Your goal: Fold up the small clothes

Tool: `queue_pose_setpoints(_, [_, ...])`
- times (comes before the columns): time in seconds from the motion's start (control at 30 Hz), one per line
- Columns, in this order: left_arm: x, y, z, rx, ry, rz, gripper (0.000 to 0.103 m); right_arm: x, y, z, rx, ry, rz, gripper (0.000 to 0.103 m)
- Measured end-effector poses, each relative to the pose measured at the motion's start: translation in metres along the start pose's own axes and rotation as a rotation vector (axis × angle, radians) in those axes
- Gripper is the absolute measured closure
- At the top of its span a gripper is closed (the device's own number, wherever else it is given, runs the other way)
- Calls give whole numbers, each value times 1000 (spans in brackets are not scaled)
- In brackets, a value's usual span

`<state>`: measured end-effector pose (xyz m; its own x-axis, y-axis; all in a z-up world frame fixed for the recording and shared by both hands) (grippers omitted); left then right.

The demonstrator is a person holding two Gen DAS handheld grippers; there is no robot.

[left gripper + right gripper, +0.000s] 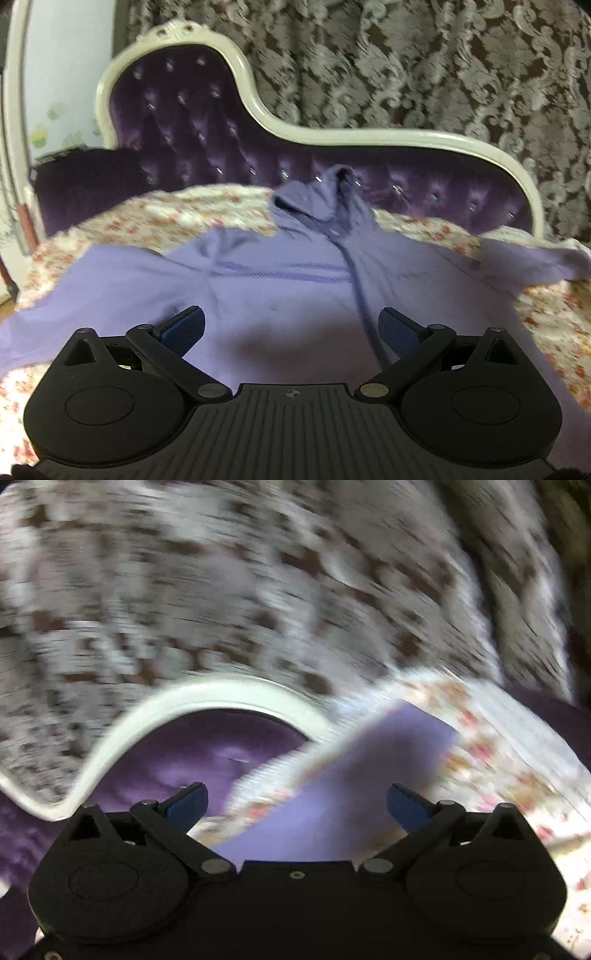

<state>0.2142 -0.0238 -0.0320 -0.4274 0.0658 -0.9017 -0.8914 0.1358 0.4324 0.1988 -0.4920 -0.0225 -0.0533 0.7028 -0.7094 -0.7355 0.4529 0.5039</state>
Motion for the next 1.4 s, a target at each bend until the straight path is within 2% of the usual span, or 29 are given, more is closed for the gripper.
queue_pose_setpoints(0.13, [8, -6, -4, 18, -11, 35, 2, 11, -29, -38, 85, -24, 29, 0])
queue_pose_setpoints(0.27, [14, -11, -5, 12, -29, 67, 2, 16, -49, -62, 78, -91, 27, 0])
queue_pose_setpoints(0.37, [18, -17, -4, 2, -27, 96, 2, 17, -65, -77, 76, -155, 32, 8])
queue_pose_setpoints(0.47, [22, -22, -1, -9, -24, 116, 2, 18, -77, -86, 69, -182, 15, 23])
queue_pose_setpoints(0.53, [24, -24, 2, -12, -21, 133, 2, 15, -84, -89, 77, -169, -2, 40])
queue_pose_setpoints(0.57, [25, -25, 3, -16, -19, 140, 2, 15, -87, -90, 87, -164, 4, 45])
queue_pose_setpoints(0.63, [28, -28, 7, -25, -9, 152, 2, 14, -94, -91, 105, -147, 13, 74])
queue_pose_setpoints(0.7, [30, -29, 11, -32, 1, 165, 2, 13, -97, -90, 99, -137, 25, 86])
queue_pose_setpoints(0.8, [32, -30, 17, -34, 19, 182, 2, 7, -90, -78, 99, -73, 0, 89])
queue_pose_setpoints(0.87, [33, -29, 21, -34, 28, 184, 2, -5, -78, -64, 83, -41, -22, 89])
queue_pose_setpoints(0.97, [33, -26, 26, -36, 39, 185, 2, -31, -55, -33, 6, -1, -62, 90])
queue_pose_setpoints(1.17, [34, -17, 40, -27, 88, 179, 2, -70, 6, 80, -211, 171, -120, 91])
queue_pose_setpoints(1.3, [35, -9, 51, -26, 113, 172, 2, -64, 45, 170, -378, 281, -122, 91])
queue_pose_setpoints(1.4, [35, -2, 64, -35, 133, 160, 2, -40, 73, 237, -516, 341, -97, 91])
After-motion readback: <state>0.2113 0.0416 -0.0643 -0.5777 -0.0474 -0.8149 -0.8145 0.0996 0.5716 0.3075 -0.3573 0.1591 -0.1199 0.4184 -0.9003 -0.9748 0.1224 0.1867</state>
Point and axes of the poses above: each gripper's, at about its wrist camera, not at the fingertips, and y roughly against the way its jaws point, z to its left, x to its underside, the point moved 4 cm from there along -y, roughly the way its jaws point, and after that the axes turned 7 degrees about -z, right-handed, at the moved point
